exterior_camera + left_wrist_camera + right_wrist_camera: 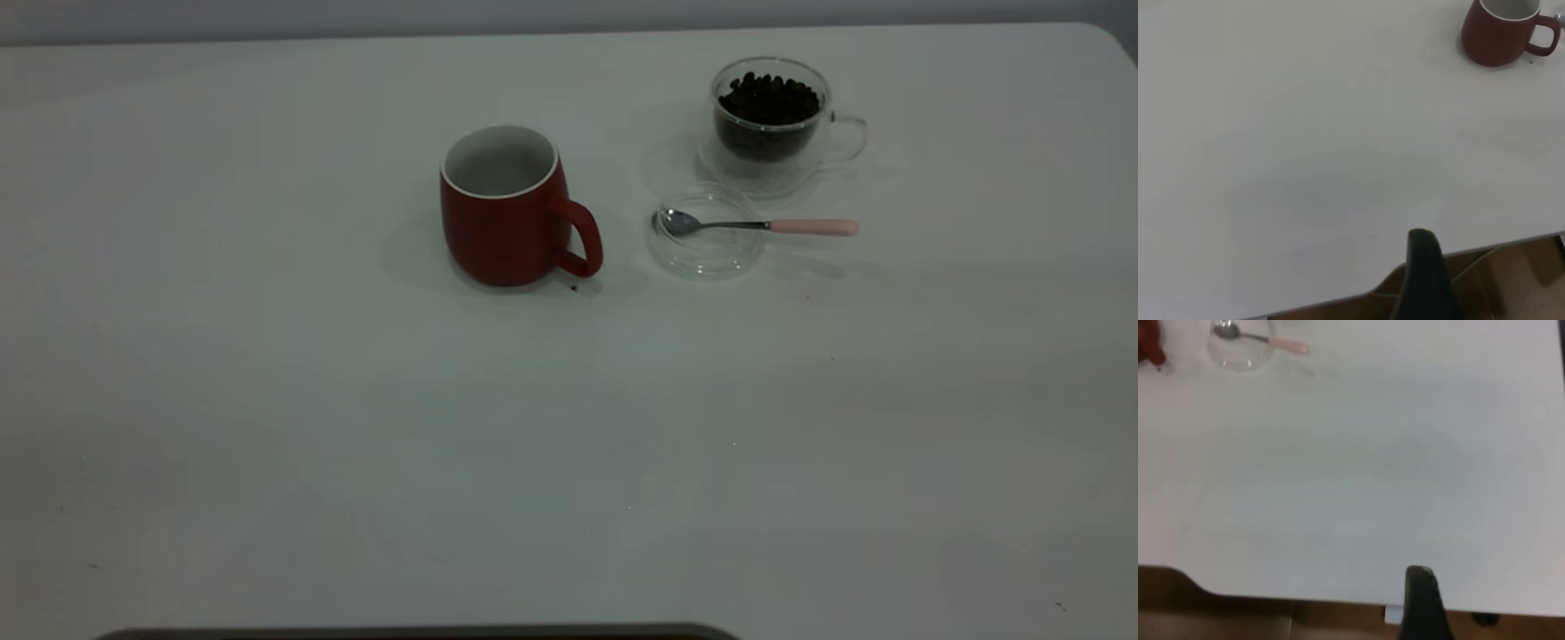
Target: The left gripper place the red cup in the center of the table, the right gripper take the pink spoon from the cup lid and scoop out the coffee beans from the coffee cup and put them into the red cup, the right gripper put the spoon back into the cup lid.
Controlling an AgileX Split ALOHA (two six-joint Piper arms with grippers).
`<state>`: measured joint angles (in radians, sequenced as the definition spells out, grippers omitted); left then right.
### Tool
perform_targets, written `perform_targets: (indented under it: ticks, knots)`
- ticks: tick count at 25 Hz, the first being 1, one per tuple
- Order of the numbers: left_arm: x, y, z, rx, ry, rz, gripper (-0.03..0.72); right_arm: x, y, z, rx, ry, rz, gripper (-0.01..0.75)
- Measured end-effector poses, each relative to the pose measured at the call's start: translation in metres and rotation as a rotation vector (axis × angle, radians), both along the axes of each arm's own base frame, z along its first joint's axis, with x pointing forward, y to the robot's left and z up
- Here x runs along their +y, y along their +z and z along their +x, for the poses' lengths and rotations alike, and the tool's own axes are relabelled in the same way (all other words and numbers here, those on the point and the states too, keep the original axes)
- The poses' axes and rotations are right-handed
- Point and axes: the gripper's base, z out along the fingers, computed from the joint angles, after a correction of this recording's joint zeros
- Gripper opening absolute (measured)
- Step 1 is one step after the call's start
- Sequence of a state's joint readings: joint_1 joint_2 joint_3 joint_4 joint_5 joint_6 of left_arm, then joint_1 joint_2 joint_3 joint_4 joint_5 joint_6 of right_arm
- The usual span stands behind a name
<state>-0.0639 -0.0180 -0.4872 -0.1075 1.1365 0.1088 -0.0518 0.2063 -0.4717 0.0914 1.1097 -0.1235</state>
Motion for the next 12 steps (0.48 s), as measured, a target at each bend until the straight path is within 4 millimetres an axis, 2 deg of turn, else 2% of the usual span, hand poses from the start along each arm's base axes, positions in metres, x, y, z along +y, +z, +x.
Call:
perform_targets:
  ticks: [6,12]
  knots:
    - [0.000,0.000,0.000,0.000,0.000,0.000,0.586,0.000,0.001,-0.014,-0.084,-0.006,-0.006,0.564]
    - [0.000,0.000,0.000,0.000,0.000,0.000,0.586,0.000,0.001,-0.016,-0.097,-0.008,-0.005,0.564]
